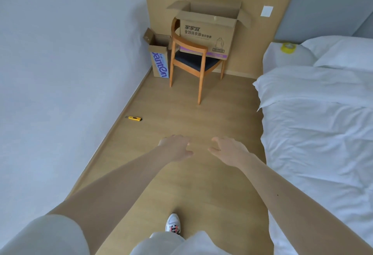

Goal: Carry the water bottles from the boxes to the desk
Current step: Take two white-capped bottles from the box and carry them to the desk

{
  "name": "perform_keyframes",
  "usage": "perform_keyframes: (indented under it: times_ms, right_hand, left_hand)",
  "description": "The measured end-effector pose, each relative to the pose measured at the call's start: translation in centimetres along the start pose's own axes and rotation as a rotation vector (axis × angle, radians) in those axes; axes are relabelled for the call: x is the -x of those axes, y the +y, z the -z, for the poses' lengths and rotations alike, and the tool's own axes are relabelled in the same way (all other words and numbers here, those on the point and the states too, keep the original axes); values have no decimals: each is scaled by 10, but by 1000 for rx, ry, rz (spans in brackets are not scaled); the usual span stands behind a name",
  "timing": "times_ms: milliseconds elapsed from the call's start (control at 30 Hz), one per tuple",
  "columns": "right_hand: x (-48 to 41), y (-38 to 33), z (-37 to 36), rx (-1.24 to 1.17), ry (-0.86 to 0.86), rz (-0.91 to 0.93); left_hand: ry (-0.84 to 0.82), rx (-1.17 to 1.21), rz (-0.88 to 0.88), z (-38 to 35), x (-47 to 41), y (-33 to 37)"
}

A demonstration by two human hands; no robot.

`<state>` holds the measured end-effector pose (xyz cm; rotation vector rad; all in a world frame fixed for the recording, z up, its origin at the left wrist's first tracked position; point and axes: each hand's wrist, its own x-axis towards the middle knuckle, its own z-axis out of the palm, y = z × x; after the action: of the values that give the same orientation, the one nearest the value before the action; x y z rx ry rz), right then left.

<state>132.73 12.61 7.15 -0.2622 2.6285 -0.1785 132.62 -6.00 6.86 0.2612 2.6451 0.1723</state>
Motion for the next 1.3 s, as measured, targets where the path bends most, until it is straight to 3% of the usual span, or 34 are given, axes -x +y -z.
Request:
perform_keyframes:
  times_ms: [433,1000,1300]
  right_hand:
    - [-107,-41,56,23,-33,-110]
    - [-333,-24,161,-24,-37,53]
    - [-429,17,209,-80,-56,37]
  left_hand:
    - [-39,-5,-89,58,-110,-82]
    - [-70,23,132,164,-277,-144]
    - [-102,5,124,210,-382,-132]
